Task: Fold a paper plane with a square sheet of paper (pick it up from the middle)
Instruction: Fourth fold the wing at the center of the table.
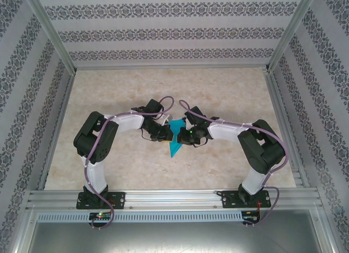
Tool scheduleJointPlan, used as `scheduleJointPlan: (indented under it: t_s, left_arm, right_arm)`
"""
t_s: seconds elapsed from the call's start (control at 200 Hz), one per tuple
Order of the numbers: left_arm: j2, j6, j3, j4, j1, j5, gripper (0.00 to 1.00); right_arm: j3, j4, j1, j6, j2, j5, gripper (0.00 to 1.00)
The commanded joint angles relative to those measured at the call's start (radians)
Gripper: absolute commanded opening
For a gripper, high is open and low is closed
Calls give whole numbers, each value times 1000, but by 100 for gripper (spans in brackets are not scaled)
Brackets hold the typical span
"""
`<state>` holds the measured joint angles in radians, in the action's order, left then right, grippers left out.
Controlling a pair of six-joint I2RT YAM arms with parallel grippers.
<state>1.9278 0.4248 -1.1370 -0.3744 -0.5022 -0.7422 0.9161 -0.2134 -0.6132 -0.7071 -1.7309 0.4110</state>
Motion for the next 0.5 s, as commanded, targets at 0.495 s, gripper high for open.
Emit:
scheduleJointPlan:
  t_s: [0.495]
  left_arm:
    - [88,-49,16,-12,2,49,6]
  right_arm:
    - [-10,-10,-8,-1,69,-10,25]
